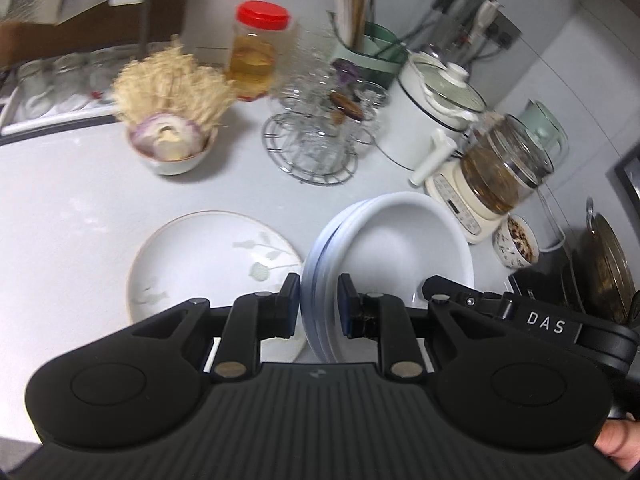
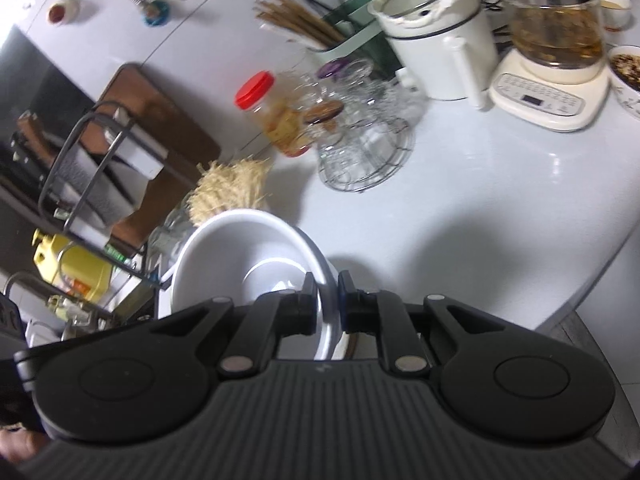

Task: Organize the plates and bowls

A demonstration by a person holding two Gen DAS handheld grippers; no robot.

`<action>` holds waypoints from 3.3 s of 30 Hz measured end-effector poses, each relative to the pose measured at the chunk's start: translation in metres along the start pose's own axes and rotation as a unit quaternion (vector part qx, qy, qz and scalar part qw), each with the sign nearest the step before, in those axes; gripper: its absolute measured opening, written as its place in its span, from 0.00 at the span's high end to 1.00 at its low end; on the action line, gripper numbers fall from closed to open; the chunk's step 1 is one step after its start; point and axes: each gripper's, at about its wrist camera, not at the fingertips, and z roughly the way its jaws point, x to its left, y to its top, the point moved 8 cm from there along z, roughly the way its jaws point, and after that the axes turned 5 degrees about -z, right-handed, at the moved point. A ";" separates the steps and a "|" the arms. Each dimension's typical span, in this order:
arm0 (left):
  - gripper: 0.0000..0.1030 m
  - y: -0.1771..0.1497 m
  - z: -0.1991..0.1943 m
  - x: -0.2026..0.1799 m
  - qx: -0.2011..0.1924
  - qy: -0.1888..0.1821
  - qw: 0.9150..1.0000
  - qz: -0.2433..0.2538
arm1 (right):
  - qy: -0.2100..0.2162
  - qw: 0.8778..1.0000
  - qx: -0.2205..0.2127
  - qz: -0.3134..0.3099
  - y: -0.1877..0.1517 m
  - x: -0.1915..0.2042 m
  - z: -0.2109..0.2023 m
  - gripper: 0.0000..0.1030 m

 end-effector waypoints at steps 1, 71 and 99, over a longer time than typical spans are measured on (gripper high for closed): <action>0.77 0.000 -0.002 0.005 -0.001 0.002 1.000 -0.006 | 0.004 1.000 0.003 -0.002 -0.001 0.004 0.003 0.87; 0.48 -0.014 0.033 0.127 -0.017 0.138 0.985 -0.098 | 0.042 0.979 0.135 -0.148 -0.040 0.035 0.138 0.60; 0.48 -0.039 -0.149 0.072 -0.120 0.133 0.983 -0.031 | 0.059 0.979 -0.039 -0.192 -0.014 0.090 -0.057 0.54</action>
